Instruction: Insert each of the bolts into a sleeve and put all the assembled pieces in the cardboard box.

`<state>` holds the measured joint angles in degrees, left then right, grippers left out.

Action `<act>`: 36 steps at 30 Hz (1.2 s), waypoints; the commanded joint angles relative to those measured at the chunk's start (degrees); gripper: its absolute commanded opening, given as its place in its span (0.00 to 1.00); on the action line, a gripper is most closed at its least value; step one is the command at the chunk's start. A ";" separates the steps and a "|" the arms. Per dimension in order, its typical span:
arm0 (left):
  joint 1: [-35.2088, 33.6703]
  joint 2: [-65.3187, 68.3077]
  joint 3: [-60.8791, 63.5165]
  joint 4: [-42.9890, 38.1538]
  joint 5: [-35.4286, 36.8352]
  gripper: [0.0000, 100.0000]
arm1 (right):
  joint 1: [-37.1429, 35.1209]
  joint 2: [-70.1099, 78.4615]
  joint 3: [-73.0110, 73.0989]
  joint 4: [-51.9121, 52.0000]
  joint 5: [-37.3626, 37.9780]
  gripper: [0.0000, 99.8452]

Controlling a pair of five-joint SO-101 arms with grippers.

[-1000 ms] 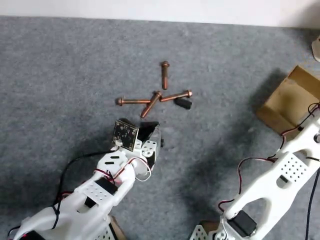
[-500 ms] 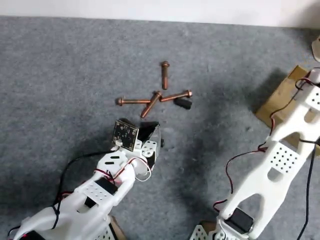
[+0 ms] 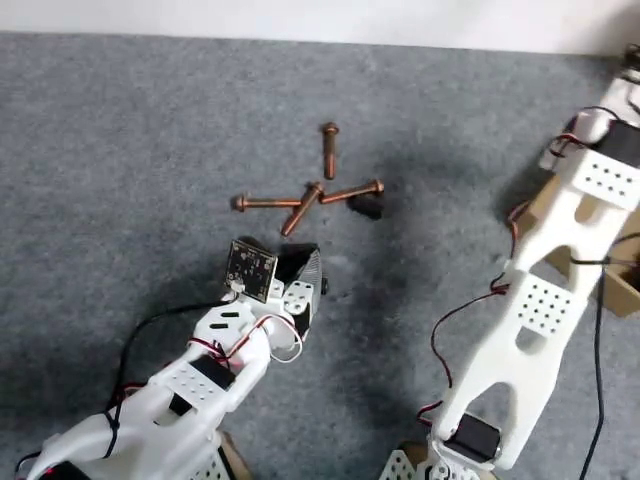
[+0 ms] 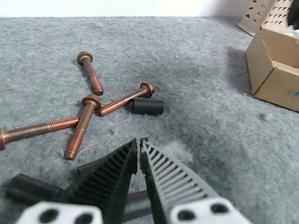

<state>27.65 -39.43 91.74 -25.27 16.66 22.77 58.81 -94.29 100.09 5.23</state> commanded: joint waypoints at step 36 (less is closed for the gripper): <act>-7.25 -0.57 -31.87 51.69 -9.41 0.04 | -20.53 5.23 22.29 -5.93 -12.04 0.01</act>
<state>19.03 -39.34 66.86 19.12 6.99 3.16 62.07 -70.99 96.84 -6.29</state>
